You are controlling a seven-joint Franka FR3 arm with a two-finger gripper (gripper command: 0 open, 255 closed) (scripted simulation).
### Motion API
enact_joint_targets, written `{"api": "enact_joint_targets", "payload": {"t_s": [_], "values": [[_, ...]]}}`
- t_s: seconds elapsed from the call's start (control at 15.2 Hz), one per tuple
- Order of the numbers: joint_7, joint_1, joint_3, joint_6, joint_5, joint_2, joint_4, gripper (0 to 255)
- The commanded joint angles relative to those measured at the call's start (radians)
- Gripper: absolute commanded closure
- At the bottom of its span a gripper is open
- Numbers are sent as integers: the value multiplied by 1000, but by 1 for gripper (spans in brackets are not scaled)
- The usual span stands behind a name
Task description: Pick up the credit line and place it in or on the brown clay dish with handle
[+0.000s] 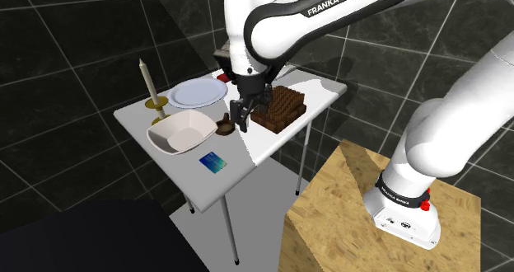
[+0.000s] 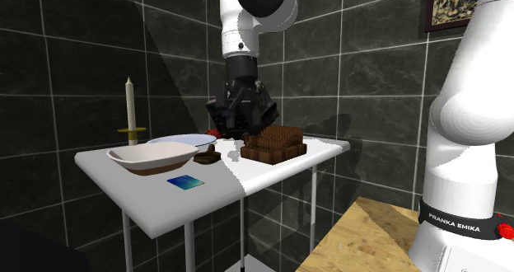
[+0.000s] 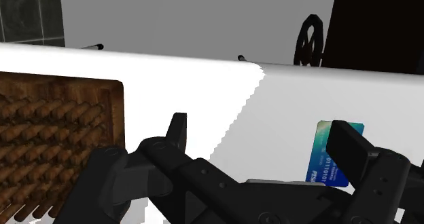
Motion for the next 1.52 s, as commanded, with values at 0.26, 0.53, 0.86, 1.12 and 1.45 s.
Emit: {"api": "enact_joint_targets", "payload": {"t_s": [0.26,0.53,0.86,1.12,1.45], "values": [[131,22,69,65,-35,219,119,0],[224,54,95,91,-81,381,227,0],[262,75,99,135,-107,458,249,0],[270,81,97,185,-118,481,220,0],[271,82,97,193,-120,485,216,0]]}}
